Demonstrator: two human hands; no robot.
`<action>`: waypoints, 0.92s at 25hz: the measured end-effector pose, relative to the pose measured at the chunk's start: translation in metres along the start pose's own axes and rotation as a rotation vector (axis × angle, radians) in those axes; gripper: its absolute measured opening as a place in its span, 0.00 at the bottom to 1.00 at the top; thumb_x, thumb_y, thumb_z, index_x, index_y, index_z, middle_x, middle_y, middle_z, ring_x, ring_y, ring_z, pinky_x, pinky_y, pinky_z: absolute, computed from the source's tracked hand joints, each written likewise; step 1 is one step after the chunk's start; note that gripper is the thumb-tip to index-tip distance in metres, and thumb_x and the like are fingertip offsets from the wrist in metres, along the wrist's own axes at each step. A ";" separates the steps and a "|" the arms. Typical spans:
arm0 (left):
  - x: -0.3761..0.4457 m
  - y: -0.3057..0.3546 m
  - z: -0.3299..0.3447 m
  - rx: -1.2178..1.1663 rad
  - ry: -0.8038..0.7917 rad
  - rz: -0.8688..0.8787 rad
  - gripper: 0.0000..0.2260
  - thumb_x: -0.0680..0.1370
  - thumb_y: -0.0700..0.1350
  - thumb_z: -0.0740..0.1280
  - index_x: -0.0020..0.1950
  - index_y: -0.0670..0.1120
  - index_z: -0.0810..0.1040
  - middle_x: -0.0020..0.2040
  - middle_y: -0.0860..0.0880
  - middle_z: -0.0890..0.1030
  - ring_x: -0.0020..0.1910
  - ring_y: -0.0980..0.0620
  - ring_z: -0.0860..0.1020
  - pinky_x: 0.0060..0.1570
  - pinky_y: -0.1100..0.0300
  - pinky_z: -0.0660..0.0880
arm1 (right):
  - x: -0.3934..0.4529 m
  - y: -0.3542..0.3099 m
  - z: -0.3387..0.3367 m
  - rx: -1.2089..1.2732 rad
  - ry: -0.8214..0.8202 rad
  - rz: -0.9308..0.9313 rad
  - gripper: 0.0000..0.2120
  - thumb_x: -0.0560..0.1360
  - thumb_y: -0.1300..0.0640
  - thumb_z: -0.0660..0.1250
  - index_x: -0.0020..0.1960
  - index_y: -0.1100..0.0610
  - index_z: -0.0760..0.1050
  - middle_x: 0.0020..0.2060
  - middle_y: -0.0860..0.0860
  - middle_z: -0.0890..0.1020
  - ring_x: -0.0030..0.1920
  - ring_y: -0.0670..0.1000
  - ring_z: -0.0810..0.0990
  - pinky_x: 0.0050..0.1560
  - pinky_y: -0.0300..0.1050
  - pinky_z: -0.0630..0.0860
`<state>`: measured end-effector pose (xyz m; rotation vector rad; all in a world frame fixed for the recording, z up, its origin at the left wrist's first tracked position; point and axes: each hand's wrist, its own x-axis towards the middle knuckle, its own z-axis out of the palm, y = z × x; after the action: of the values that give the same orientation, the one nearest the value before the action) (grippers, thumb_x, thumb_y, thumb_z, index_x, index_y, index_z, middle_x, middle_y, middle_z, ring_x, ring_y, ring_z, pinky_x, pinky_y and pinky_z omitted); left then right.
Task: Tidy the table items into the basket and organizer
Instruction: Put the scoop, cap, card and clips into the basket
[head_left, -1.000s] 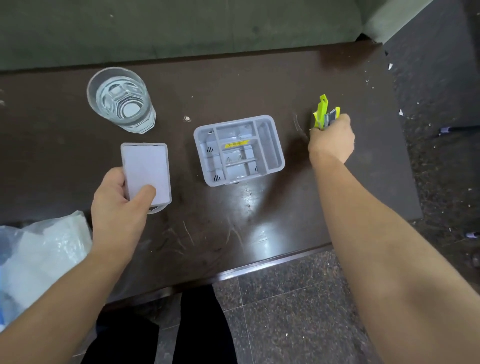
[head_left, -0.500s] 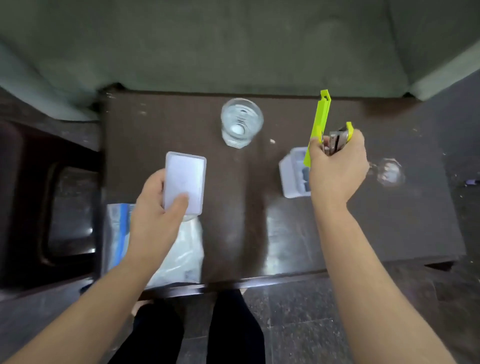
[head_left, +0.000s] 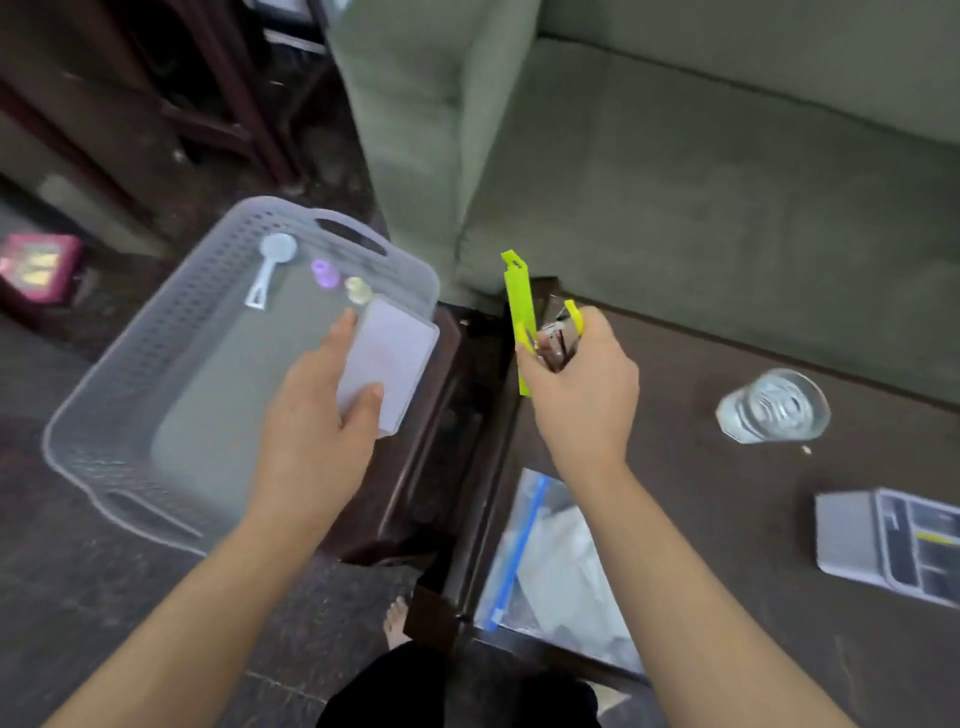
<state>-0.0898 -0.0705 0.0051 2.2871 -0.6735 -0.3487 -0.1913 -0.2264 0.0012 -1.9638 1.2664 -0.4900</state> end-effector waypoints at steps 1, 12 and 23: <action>0.007 -0.011 -0.013 0.020 0.023 -0.030 0.26 0.78 0.40 0.63 0.75 0.49 0.60 0.71 0.52 0.68 0.71 0.51 0.64 0.62 0.69 0.56 | 0.002 -0.014 0.012 -0.029 -0.038 -0.042 0.10 0.71 0.53 0.69 0.42 0.53 0.67 0.36 0.51 0.81 0.41 0.60 0.77 0.39 0.48 0.70; 0.091 -0.142 -0.031 0.290 -0.137 -0.303 0.25 0.78 0.41 0.63 0.74 0.45 0.62 0.63 0.35 0.71 0.64 0.36 0.69 0.60 0.49 0.65 | 0.037 -0.077 0.151 -0.558 -0.447 -0.456 0.08 0.75 0.61 0.62 0.54 0.57 0.71 0.47 0.56 0.81 0.46 0.61 0.77 0.37 0.47 0.63; 0.091 -0.170 -0.017 0.417 -0.032 -0.357 0.20 0.73 0.49 0.67 0.63 0.46 0.75 0.58 0.39 0.75 0.58 0.35 0.72 0.56 0.46 0.70 | 0.049 -0.083 0.219 -0.822 -0.462 -0.592 0.22 0.75 0.68 0.63 0.67 0.58 0.66 0.50 0.53 0.82 0.53 0.56 0.79 0.36 0.44 0.66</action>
<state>0.0550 -0.0084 -0.1073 2.8136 -0.3723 -0.4446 0.0250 -0.1680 -0.0832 -2.9309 0.5955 0.2849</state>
